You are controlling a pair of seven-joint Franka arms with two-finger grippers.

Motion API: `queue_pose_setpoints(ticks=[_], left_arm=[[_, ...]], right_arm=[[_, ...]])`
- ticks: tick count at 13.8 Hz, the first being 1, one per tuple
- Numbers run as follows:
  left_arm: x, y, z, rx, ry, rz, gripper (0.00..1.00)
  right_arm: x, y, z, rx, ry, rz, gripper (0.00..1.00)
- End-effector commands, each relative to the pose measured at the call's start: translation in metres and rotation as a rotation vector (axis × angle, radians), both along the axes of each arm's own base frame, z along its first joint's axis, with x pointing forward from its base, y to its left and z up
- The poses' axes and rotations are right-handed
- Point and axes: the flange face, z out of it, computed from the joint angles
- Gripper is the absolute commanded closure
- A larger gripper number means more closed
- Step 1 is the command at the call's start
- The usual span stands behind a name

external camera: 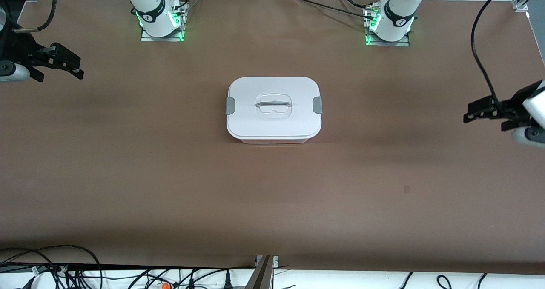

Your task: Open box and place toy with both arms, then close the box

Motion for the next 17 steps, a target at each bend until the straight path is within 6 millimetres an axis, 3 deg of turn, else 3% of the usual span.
queue_pose_setpoints(ticks=[1,3,6,8,17], left_arm=[[-0.036,0.007,0.003,0.064,0.028,0.013,0.00],[-0.053,-0.002,0.002,0.114,0.028,-0.028,0.00],[-0.044,0.000,0.012,0.087,-0.061,-0.122,0.00],[-0.045,0.009,0.017,0.059,-0.082,-0.093,0.00],[-0.035,0.011,0.007,0.048,-0.067,-0.070,0.00]], right_arm=[[-0.002,-0.001,0.004,0.005,-0.004,0.003,0.00],[-0.002,-0.001,0.004,0.005,-0.004,0.003,0.00],[-0.002,-0.001,0.005,0.005,-0.005,0.005,0.00],[-0.001,0.000,0.004,0.005,-0.005,0.003,0.00],[-0.001,0.001,0.004,0.005,-0.005,0.008,0.00]])
